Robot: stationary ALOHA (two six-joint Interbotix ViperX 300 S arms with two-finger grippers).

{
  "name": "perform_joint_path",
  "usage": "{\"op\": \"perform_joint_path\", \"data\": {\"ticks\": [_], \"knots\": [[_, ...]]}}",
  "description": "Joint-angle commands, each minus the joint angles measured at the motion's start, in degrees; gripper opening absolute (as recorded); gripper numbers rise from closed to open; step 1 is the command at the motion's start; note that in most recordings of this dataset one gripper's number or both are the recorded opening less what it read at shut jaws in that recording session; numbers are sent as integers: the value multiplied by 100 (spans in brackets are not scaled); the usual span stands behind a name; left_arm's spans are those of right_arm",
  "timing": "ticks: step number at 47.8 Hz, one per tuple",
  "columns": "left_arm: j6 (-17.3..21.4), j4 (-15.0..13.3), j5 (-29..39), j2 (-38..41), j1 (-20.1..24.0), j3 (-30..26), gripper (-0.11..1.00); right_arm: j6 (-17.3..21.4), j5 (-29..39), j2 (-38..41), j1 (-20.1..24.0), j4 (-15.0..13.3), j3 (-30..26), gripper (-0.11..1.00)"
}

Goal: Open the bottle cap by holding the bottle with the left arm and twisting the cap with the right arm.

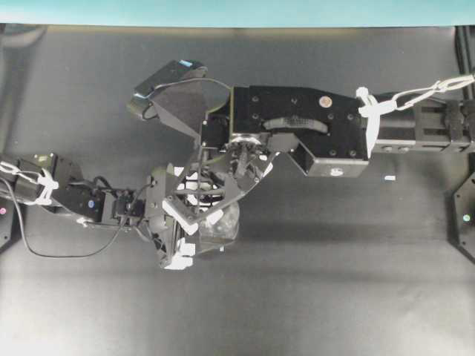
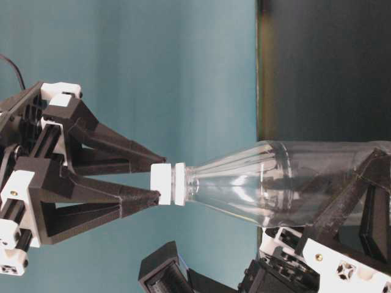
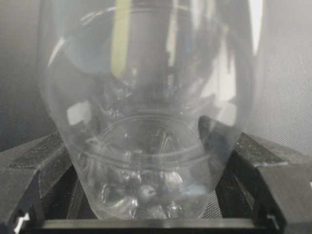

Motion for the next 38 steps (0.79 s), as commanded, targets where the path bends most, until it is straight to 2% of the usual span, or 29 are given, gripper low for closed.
{"op": "perform_joint_path", "data": {"ticks": [1,5,9,25,32,38], "knots": [[-18,18,0,0,-62,-44,82,-193,-18,9,53,-9,-26,38],[-18,9,0,0,-62,-44,82,-501,-18,18,53,-9,-26,38],[-26,9,0,0,-70,-44,82,-984,-18,9,53,-9,-26,38],[-18,9,0,0,-88,-44,82,-3410,-44,9,35,-9,-18,38],[-18,9,9,0,-105,-44,82,-4368,-44,9,9,-9,-18,38],[-18,9,0,0,-105,-44,82,-5036,-44,0,9,-18,-18,38]]}}
